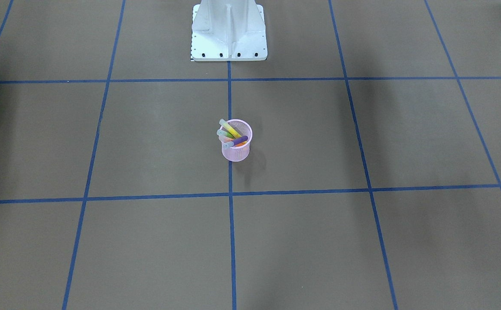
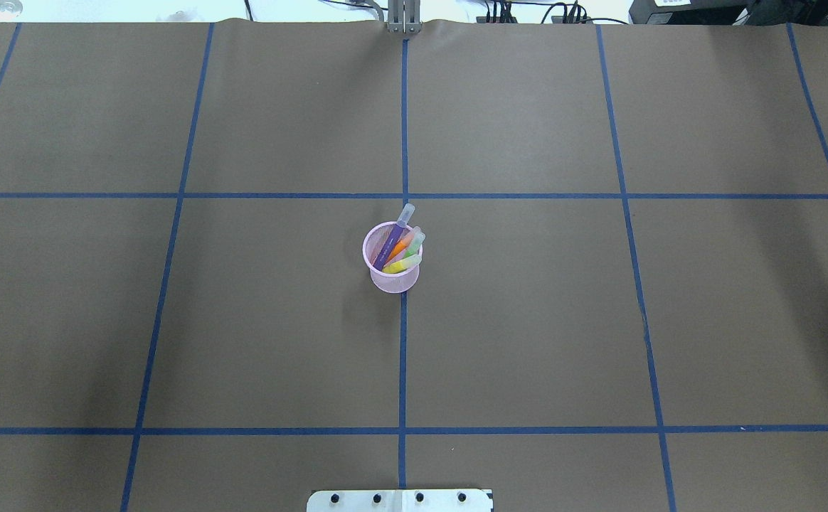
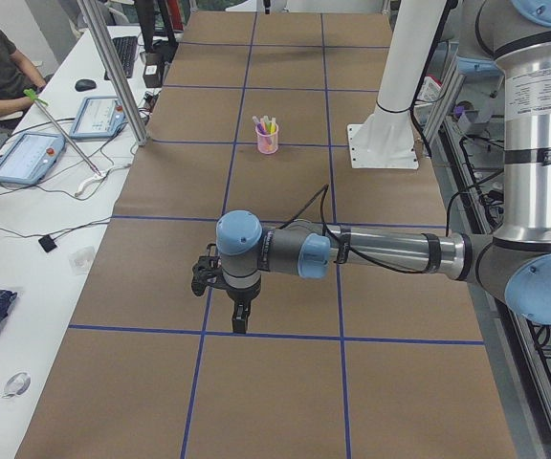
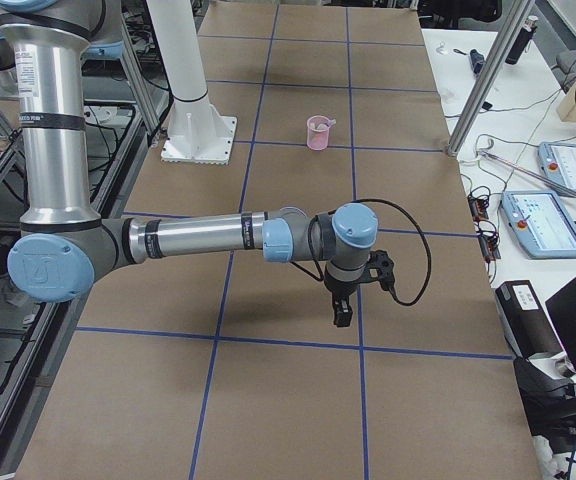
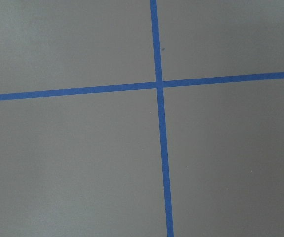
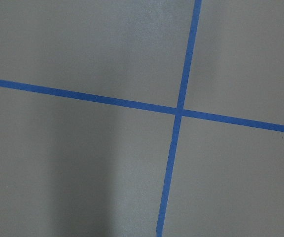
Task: Collect pens into pen holder
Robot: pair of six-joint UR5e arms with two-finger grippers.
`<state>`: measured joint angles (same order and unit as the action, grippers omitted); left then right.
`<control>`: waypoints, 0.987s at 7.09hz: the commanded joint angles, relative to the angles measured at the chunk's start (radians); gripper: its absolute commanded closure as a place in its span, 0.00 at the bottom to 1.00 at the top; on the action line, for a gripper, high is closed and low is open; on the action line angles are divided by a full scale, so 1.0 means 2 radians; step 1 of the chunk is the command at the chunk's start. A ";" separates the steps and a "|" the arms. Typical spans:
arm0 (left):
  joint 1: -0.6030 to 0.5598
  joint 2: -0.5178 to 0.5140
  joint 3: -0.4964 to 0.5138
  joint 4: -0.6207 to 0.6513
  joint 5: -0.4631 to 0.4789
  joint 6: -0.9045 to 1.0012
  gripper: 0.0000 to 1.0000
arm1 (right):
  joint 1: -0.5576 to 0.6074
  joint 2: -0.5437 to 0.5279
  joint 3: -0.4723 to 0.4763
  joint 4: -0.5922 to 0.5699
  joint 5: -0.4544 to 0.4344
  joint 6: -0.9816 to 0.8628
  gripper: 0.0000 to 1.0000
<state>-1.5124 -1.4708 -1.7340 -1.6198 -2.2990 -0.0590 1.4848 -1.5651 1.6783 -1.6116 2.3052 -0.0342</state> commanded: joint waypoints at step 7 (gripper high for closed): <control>-0.024 -0.015 0.002 0.053 -0.039 0.000 0.00 | -0.001 0.003 -0.022 0.001 -0.001 0.007 0.00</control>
<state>-1.5443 -1.4978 -1.7278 -1.5236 -2.3749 -0.0598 1.4838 -1.5555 1.6366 -1.6102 2.3038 -0.0209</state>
